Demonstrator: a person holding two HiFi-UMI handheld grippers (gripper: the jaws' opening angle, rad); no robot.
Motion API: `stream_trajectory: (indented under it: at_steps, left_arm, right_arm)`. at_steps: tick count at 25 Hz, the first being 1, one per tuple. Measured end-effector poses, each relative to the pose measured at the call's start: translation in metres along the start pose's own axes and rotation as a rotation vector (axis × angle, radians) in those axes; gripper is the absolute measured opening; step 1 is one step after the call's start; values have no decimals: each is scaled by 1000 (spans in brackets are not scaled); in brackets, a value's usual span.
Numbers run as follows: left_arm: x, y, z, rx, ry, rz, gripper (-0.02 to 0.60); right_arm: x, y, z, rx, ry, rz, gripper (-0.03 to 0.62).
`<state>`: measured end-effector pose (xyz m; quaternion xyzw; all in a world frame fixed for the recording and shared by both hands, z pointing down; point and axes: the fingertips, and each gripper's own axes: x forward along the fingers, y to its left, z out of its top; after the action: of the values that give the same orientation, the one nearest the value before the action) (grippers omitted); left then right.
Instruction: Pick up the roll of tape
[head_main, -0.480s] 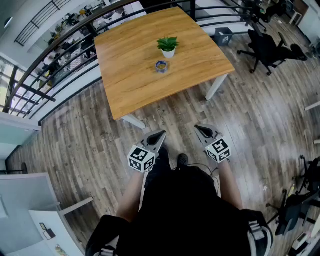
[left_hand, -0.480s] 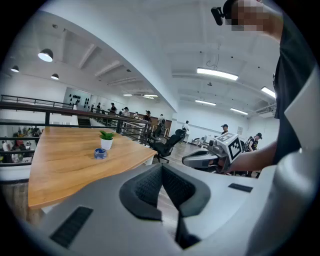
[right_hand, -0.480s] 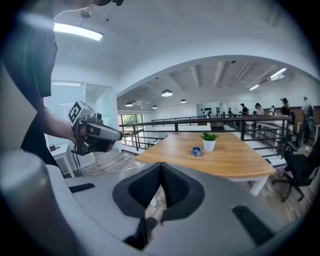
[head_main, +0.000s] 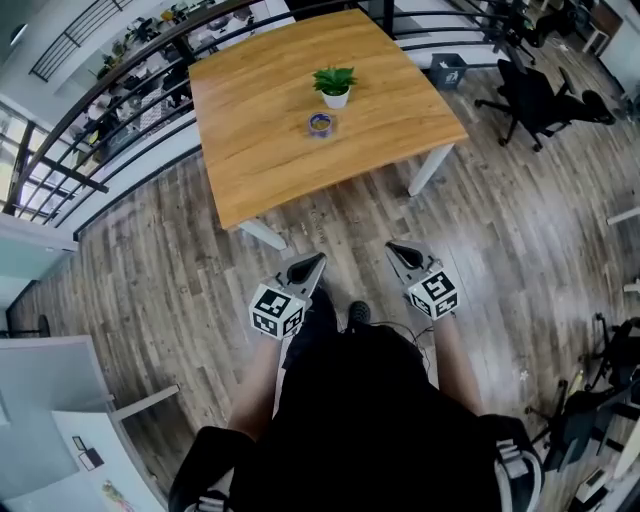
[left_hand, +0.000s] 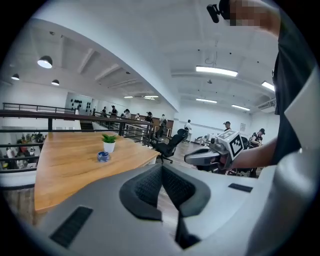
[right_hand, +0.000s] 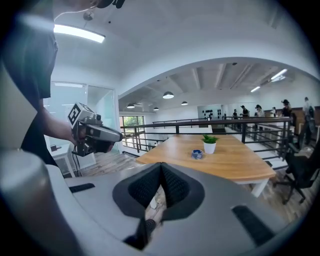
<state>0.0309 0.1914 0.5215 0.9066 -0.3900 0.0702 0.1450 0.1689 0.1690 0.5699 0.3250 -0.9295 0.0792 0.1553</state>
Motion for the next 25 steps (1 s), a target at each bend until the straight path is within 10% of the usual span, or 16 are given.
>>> stream_trajectory:
  at_steps: [25]
  left_arm:
    - [-4, 9, -3, -24, -18, 51, 21]
  right_arm:
    - [9, 2, -1, 12, -15, 22, 8]
